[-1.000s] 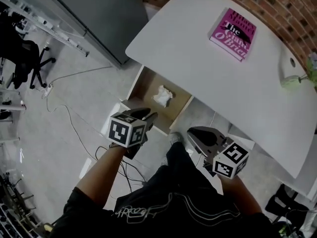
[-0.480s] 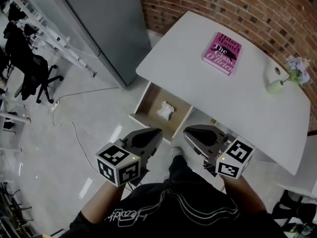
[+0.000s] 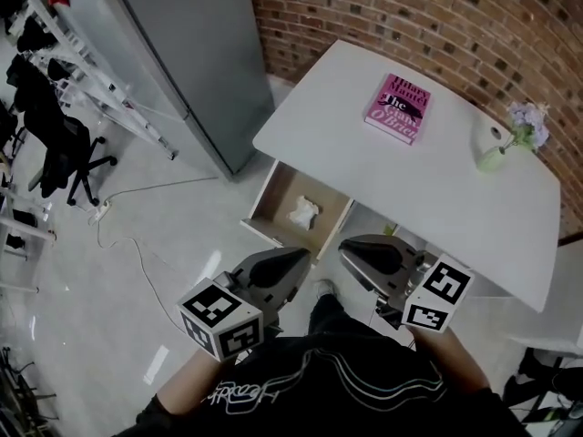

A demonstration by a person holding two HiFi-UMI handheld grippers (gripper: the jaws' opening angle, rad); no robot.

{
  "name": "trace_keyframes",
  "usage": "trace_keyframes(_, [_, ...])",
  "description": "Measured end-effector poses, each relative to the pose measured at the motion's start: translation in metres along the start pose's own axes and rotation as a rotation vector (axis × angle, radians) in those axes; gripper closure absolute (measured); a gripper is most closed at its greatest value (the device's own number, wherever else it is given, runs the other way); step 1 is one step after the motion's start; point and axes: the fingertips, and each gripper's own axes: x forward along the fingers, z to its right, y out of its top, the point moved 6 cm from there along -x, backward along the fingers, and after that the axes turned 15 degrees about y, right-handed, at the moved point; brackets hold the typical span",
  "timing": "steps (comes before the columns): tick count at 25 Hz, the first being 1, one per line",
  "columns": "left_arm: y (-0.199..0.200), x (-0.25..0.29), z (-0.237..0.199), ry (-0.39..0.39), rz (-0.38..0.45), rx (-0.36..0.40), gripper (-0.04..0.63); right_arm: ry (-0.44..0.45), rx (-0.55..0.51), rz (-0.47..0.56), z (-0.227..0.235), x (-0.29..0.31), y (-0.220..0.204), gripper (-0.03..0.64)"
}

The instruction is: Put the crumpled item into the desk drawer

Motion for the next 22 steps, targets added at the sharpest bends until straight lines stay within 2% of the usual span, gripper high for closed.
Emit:
trace_keyframes(6, [-0.003,-0.006,0.009,0.019,0.007,0.02,0.572,-0.02,-0.01,0.012,-0.009,-0.008,0.001,0.563])
trace_keyframes(13, [-0.008,-0.004,0.016,0.058,-0.02,0.095,0.574,-0.019,-0.007,0.011,-0.016,-0.013,-0.003,0.563])
trace_keyframes(22, [-0.012,0.004,0.014,0.067,-0.026,0.088,0.574,-0.009,0.007,-0.001,-0.007,-0.01,-0.01,0.563])
